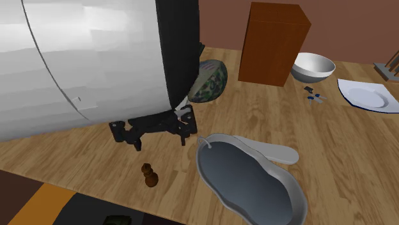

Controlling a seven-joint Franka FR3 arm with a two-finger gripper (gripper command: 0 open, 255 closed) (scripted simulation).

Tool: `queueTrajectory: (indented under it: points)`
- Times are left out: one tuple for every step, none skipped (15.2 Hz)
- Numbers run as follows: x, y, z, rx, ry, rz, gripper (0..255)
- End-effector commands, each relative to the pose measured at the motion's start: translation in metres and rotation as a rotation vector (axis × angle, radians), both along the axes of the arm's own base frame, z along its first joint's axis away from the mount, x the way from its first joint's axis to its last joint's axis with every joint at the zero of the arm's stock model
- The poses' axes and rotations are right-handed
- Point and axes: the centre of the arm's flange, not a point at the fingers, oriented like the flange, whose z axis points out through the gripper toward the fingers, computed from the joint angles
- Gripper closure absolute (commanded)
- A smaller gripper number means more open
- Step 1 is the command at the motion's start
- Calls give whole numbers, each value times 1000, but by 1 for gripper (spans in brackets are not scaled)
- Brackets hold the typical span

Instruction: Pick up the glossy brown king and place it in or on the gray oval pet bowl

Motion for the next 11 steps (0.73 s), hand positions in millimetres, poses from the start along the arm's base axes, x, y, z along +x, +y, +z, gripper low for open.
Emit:
queueTrajectory:
  points:
    - [-3,18,-19,-3,10,7,0]
    - [-5,26,-29,-5,16,10,0]
    - [-7,34,-40,-8,21,13,0]
    - [-9,42,-50,-10,27,16,0]
    - [-11,49,-61,-12,33,19,0]
    - [-12,53,-66,-13,36,21,0]
    - [-12,53,-71,-13,36,21,0]
    - [-12,53,-76,-13,36,21,0]
    - [-12,53,-82,-13,36,21,0]
    - [-12,53,-87,-13,36,21,0]
    - [-12,53,-92,-13,36,21,0]
